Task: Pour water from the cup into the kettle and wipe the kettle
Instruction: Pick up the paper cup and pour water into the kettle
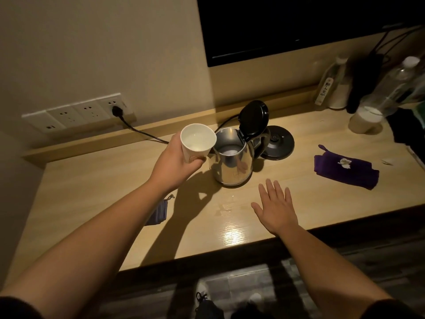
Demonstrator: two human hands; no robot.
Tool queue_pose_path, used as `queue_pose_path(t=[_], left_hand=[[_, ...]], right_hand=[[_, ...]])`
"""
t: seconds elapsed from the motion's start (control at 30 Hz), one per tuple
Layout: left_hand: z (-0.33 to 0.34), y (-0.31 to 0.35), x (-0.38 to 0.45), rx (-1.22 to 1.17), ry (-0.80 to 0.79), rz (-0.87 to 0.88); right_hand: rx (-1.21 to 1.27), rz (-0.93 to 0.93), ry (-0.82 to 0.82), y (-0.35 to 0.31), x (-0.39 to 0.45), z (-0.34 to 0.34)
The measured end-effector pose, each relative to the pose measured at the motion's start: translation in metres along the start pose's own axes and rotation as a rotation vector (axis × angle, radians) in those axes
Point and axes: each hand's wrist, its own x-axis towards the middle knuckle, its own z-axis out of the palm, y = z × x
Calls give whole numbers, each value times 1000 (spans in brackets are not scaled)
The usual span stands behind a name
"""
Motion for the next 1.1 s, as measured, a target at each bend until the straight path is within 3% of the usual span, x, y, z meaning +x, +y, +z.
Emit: queue_pose_path(t=[1.1], left_hand=[[-18, -9, 60, 370, -165, 155]], right_hand=[[16, -3, 29, 2, 1, 4]])
